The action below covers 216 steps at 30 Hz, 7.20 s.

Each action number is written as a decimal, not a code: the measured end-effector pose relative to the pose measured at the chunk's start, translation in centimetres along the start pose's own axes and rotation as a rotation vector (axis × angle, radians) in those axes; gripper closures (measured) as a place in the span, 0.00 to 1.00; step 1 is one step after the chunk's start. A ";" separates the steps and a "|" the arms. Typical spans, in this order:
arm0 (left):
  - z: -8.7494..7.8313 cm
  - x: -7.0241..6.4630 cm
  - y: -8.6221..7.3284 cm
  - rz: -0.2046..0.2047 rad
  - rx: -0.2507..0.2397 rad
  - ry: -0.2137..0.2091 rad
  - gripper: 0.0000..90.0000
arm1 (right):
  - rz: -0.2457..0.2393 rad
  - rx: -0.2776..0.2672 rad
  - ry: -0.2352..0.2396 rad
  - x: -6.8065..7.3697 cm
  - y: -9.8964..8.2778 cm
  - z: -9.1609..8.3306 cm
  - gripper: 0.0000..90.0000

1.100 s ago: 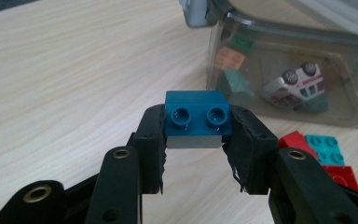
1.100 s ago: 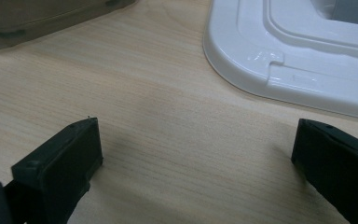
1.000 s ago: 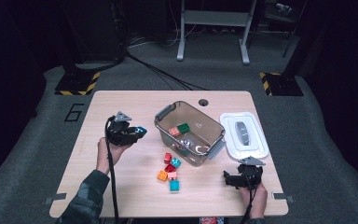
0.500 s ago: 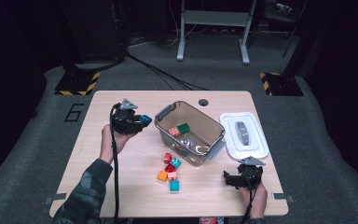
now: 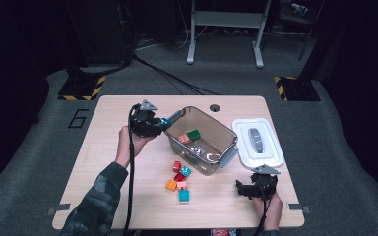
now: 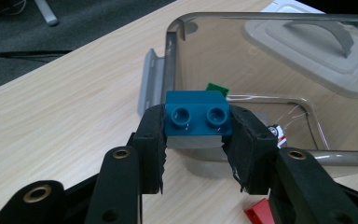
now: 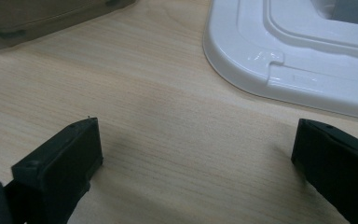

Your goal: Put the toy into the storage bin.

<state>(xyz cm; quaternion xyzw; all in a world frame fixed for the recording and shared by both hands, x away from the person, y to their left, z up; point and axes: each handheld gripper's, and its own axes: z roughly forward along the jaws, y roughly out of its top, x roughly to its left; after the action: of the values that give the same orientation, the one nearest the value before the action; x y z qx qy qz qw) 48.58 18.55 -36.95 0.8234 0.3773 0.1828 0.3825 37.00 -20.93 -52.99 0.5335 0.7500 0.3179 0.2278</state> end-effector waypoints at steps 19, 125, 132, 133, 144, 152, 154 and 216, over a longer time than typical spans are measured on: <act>2.4 -2.2 0.2 0.068 0.087 -0.069 0.65 | 0.000 0.000 0.000 0.0 0.0 0.0 0.01; 4.0 -7.2 -13.6 0.071 0.224 -0.098 0.19 | 0.000 0.000 0.000 0.0 0.0 0.0 0.01; 3.9 -7.2 -13.6 0.090 0.215 -0.116 0.52 | 0.000 0.000 0.000 0.0 0.0 0.0 0.01; 3.8 -7.2 -13.7 0.092 0.217 -0.118 0.56 | 0.000 0.000 0.000 0.0 0.0 0.0 0.01; 2.7 -6.0 -13.4 0.053 0.172 -0.110 0.65 | 0.000 0.000 0.000 0.0 0.0 0.0 0.01; 1.4 -4.7 -12.2 0.038 0.132 -0.085 0.65 | 0.000 0.000 0.000 0.0 0.0 0.0 0.01; 1.2 -4.5 -12.0 0.039 0.135 -0.082 0.65 | 0.000 0.000 0.000 0.0 0.0 0.0 0.01; -2.1 -1.8 -1.2 0.106 0.019 0.017 0.65 | 0.000 0.000 0.000 0.0 0.0 0.0 0.01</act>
<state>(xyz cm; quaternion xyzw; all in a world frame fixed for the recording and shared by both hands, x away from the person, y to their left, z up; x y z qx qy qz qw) 45.59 18.74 -36.49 0.8443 0.3381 0.2063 0.3611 37.00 -20.93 -52.98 0.5335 0.7500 0.3179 0.2277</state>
